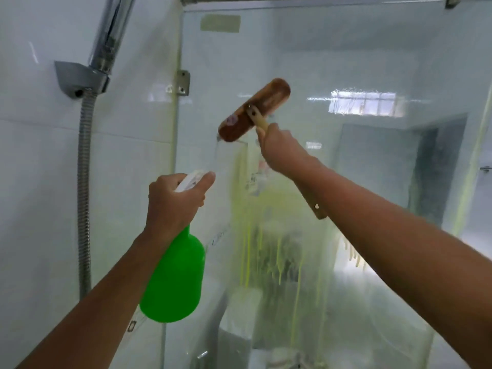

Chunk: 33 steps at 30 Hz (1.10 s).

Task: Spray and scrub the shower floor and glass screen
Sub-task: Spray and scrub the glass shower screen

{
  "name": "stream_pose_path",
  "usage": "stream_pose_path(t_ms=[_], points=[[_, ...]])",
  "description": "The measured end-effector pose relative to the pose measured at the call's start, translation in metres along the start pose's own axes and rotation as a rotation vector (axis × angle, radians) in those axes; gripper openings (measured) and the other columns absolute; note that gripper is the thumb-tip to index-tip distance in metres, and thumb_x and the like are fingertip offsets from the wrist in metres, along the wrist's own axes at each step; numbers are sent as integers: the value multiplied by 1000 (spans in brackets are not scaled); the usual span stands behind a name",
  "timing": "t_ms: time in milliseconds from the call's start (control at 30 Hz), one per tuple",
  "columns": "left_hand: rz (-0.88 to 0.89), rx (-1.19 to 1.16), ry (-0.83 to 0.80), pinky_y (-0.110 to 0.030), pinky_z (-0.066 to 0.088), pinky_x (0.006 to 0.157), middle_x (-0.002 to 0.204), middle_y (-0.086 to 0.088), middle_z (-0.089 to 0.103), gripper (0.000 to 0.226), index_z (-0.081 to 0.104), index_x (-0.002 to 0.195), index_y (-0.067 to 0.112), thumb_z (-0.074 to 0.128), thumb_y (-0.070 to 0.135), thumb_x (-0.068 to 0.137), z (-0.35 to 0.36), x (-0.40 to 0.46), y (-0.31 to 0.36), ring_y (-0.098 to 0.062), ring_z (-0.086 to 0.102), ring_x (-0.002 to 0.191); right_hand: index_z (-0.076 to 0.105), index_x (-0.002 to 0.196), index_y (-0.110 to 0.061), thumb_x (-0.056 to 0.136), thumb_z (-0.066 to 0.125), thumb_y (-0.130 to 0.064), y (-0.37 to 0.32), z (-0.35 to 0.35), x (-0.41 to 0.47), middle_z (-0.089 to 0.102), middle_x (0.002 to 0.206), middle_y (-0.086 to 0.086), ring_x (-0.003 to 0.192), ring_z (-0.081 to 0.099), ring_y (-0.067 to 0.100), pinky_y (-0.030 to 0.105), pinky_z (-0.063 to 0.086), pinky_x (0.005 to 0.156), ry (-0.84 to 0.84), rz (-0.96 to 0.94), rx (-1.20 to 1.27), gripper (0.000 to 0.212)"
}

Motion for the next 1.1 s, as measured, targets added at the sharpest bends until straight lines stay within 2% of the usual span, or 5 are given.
stream_pose_path(t_ms=[167,433,600,767,1100], points=[[-2,2,19,-28,56,69,60,1,74,43,76,68,14,75,52,89,-9,5,2,-14,72,60,48,118,-4,106,27,-40,-19,-3,24,54,104,13,95,58,30,42,47,75,80,97,221,43],[-39,-15,-17,-19,50,60,62,-2,75,45,76,69,11,75,52,89,-5,-8,-1,-6,69,56,43,106,-8,104,30,-42,-5,152,-177,62,90,16,84,61,40,37,33,57,-241,233,325,36],[-62,-16,-34,-19,49,61,63,-2,75,45,77,68,12,74,51,90,2,-12,-3,-12,72,61,45,116,-3,105,31,-39,-11,104,-94,62,108,27,99,60,44,43,45,74,-52,261,353,41],[-45,-10,-48,-11,46,55,62,0,75,45,76,69,13,73,53,90,6,-10,-2,-7,69,57,48,116,-7,104,26,-46,-18,25,-3,59,98,9,87,62,29,51,55,79,101,282,481,47],[-39,-4,-88,-25,54,65,62,0,75,45,76,68,12,74,52,89,13,-22,-1,-18,73,65,45,105,-8,105,31,-42,-11,119,-140,60,90,16,91,61,42,36,36,62,-153,302,382,37]])
Point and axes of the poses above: each hand's wrist, its own x-axis towards the middle knuckle, its own z-axis out of the palm, y = z × x, the point moved 1 cm from there along x, towards the middle knuckle
